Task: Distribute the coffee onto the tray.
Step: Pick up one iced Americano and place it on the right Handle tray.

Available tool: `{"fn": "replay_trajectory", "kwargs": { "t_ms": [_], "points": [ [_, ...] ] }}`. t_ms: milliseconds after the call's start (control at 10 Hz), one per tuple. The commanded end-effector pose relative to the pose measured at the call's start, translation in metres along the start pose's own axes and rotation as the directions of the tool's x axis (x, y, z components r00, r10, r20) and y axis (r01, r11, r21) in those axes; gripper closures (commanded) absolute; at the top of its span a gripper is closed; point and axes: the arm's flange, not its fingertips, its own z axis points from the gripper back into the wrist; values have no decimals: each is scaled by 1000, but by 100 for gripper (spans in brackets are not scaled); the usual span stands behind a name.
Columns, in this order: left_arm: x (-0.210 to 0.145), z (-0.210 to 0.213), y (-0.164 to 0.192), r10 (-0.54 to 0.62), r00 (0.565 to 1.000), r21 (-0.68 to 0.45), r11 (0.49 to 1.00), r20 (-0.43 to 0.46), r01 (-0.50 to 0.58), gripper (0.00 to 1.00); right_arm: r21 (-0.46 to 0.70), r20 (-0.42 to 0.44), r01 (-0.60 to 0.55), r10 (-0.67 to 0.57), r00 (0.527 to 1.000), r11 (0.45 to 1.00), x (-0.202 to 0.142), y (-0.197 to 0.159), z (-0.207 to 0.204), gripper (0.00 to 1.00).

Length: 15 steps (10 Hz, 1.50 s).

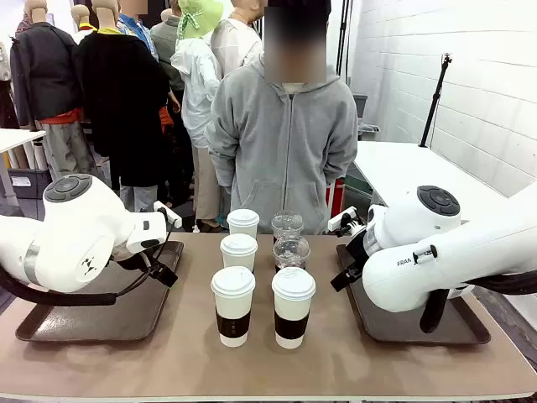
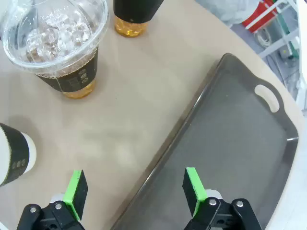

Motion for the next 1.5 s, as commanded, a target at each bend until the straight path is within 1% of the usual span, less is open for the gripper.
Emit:
{"fn": "replay_trajectory", "kwargs": {
  "t_ms": [0,1400],
  "points": [
    [0,0,0,0,1000,0,1000,0,0,0,0,0,0,0,1000,1000,0,0,0,0],
    [0,0,0,0,1000,0,1000,0,0,0,0,0,0,0,1000,1000,0,0,0,0]
  ]
}}
